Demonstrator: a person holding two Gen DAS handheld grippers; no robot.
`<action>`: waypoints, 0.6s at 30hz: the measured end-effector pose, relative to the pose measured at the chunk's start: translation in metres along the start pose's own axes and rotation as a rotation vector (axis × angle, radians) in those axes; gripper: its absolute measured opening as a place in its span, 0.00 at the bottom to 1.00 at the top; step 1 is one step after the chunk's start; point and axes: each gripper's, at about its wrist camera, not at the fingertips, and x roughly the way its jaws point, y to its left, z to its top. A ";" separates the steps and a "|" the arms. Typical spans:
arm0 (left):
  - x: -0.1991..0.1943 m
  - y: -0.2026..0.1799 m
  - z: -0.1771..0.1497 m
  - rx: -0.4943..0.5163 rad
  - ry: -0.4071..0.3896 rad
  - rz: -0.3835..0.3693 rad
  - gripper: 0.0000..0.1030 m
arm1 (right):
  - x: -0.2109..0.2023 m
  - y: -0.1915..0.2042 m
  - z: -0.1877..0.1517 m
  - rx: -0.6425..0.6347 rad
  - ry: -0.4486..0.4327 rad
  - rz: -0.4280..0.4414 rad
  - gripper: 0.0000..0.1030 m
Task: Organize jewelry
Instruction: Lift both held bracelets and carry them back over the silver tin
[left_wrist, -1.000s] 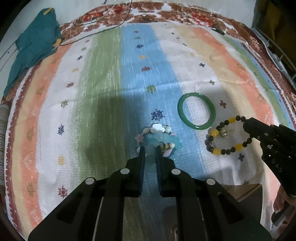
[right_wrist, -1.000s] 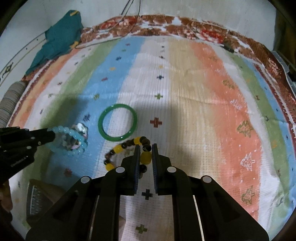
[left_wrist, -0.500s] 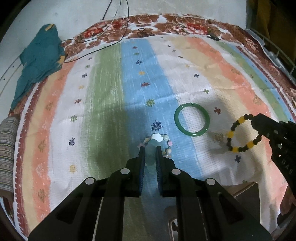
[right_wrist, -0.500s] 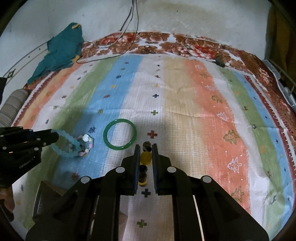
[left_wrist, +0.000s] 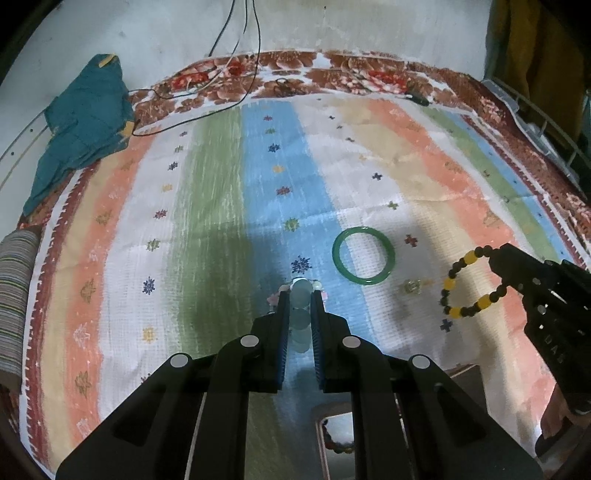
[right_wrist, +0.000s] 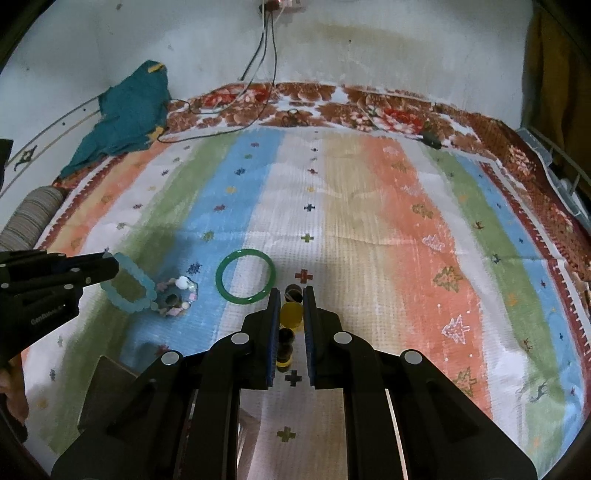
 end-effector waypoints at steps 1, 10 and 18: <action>-0.002 -0.001 0.000 -0.001 -0.004 -0.003 0.11 | -0.003 0.001 0.000 -0.003 -0.008 0.000 0.13; -0.030 -0.009 -0.005 0.002 -0.050 -0.034 0.11 | -0.033 0.007 0.002 -0.027 -0.090 0.001 0.13; -0.047 -0.013 -0.012 0.006 -0.083 -0.053 0.11 | -0.044 0.009 -0.003 -0.027 -0.095 0.016 0.13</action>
